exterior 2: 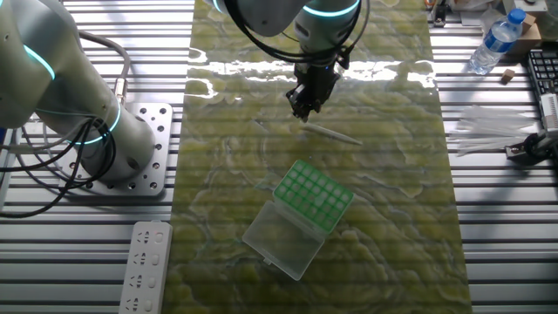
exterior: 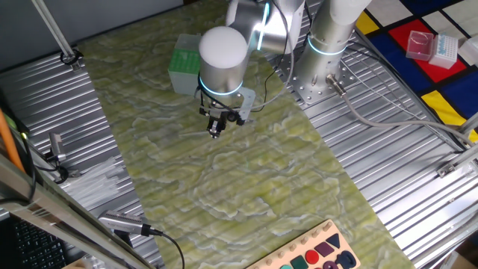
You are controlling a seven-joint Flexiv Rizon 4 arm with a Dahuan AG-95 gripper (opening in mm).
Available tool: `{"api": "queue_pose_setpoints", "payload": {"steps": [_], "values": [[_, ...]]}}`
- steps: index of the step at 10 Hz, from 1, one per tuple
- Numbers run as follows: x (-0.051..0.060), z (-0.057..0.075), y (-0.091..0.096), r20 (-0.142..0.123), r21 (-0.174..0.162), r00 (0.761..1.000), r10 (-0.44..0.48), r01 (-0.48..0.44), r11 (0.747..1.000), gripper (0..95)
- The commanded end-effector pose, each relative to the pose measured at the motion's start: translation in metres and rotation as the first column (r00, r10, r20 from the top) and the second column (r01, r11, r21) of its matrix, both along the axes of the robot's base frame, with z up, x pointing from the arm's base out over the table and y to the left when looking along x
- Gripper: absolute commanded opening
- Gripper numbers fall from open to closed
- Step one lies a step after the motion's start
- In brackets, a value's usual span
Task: Insert a large pipette tip into the holder for large pipette tips
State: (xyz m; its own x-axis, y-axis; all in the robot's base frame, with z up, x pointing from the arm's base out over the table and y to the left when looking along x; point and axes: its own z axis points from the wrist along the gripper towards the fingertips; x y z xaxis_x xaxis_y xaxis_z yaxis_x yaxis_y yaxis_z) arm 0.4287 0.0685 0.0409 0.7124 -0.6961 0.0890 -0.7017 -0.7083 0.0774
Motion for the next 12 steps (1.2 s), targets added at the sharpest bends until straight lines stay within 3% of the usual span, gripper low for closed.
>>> {"api": "queue_pose_setpoints", "payload": {"steps": [1,5,12], "values": [[0.0003,-0.0004,-0.0003,0.011,0.005,0.998,0.057,-0.057,0.998,38.0],[0.0003,-0.0004,-0.0003,0.008,0.029,0.997,0.076,-0.076,0.997,38.0],[0.0003,-0.0004,-0.0003,0.009,0.032,0.994,0.108,-0.109,0.994,38.0]]}}
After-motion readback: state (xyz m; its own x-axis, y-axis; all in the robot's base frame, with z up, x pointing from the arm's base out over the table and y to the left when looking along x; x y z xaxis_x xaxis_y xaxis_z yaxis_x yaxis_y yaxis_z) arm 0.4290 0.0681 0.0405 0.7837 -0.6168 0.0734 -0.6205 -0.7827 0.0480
